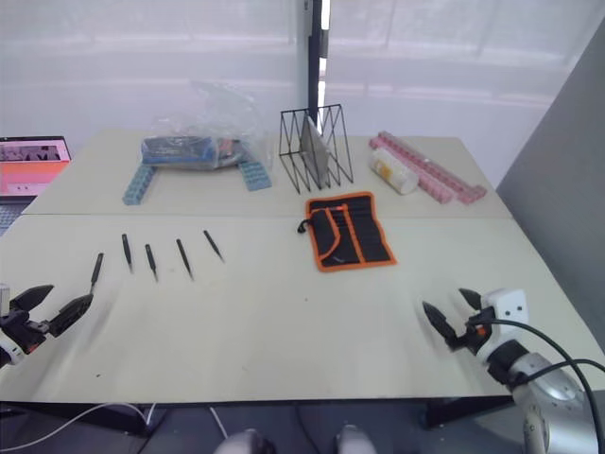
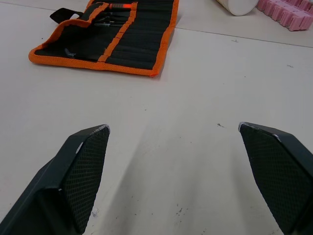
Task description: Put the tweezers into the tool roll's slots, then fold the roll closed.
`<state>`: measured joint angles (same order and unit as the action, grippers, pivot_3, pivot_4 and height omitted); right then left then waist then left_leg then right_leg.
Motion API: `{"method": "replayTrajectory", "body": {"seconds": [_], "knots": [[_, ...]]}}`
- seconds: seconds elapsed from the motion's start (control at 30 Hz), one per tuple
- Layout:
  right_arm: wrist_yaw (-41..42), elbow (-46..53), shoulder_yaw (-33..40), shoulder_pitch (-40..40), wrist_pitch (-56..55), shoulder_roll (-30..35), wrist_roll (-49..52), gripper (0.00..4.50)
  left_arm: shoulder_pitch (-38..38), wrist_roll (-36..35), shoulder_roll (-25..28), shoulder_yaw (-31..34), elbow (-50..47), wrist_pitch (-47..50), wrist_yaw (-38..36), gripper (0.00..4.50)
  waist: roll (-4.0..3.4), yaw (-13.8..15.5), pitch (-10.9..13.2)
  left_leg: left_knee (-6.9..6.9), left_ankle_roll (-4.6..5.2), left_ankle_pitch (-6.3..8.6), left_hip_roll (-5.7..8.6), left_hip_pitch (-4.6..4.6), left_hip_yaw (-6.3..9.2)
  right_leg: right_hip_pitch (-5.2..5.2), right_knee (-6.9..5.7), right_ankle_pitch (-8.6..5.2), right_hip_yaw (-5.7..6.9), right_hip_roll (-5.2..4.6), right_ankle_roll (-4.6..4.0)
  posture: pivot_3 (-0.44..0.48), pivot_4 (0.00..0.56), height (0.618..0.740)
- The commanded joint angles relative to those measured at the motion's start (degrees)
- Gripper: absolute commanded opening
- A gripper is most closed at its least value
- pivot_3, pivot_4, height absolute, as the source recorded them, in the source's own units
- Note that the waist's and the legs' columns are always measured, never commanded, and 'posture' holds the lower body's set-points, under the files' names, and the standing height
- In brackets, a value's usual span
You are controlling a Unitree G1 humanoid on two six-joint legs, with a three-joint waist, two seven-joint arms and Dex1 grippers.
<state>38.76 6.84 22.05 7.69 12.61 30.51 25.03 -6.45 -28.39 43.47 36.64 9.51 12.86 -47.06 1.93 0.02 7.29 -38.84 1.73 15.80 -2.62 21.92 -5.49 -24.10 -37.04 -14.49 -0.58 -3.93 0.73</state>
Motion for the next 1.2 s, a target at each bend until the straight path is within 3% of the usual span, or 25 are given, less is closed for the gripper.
{"method": "replayTrajectory", "body": {"seconds": [0.03, 0.17, 0.33, 0.53, 0.63, 0.87, 1.2], "knots": [[-0.08, 2.43, 0.58, 0.05, -0.32, 0.05, 0.98, 4.49, 0.34, -0.58, 1.01, 1.68, -0.80, -0.72, -0.21, 4.48, 0.00, 0.00, 0.00, 0.00, 0.00, 0.00, 0.00, 0.00, 0.00, 0.00, 0.00, 0.00, 0.00, 0.00, 0.00, 0.000, 0.150, 0.737], [-2.32, 5.34, 0.64, 0.26, 3.05, -1.41, 3.22, 4.49, 0.11, -0.84, 0.43, 1.24, -1.48, -0.86, -0.51, 4.48, 0.00, -0.01, 0.00, 0.00, 0.00, 0.00, 0.00, 0.00, 0.00, 0.00, 0.00, 0.00, 0.00, -0.01, 0.00, 0.000, 0.150, 0.737], [-6.60, 13.58, -2.84, 2.05, 9.31, -5.67, 6.32, 4.49, -2.17, -1.11, -3.59, -2.34, -9.08, -1.70, -0.40, 4.48, 0.00, 0.08, 0.00, 0.02, 0.00, 0.00, 0.00, 0.03, 0.01, -0.02, -0.01, 0.00, 0.01, -0.14, 0.00, 0.000, 0.150, 0.737], [-17.30, 25.02, -11.27, 2.12, 17.82, -13.73, 7.87, 4.49, -6.86, -1.95, -8.43, -9.12, -23.32, 0.35, -0.42, 4.48, 0.01, -0.08, -0.01, 0.01, -0.01, 0.01, -0.01, 0.07, 0.05, -0.04, -0.01, 0.00, 0.02, -0.38, -0.01, 0.000, 0.150, 0.737], [-24.09, 26.45, -15.00, -1.97, 21.21, -18.98, 7.63, 4.49, -7.97, -7.20, -8.83, -10.79, -28.11, 3.95, -2.62, 4.48, 0.00, -0.38, 0.00, 0.02, -0.04, 0.00, -0.01, 0.06, 0.04, -0.06, -0.03, 0.00, 0.01, -0.36, -0.01, 0.000, 0.150, 0.737], [-32.71, 18.04, -19.15, -14.33, 24.21, -28.05, 5.46, 4.49, -8.84, -10.58, -7.19, -14.15, -34.40, 6.67, -5.59, 4.48, -0.03, -0.63, 0.01, 0.00, -0.04, -0.01, 0.04, 0.10, 0.06, -0.08, -0.02, -0.01, 0.07, -0.05, -0.02, 0.000, 0.150, 0.737], [-33.14, -4.19, -20.46, -32.19, 16.70, -31.39, -2.18, 4.49, -7.01, -10.67, -6.74, -14.72, -35.88, 7.73, -3.75, 4.48, -0.07, -0.81, 0.04, -0.01, -0.05, -0.02, 0.01, 0.15, 0.07, -0.13, -0.03, -0.01, 0.01, 0.16, -0.02, 0.000, 0.150, 0.737]]}}
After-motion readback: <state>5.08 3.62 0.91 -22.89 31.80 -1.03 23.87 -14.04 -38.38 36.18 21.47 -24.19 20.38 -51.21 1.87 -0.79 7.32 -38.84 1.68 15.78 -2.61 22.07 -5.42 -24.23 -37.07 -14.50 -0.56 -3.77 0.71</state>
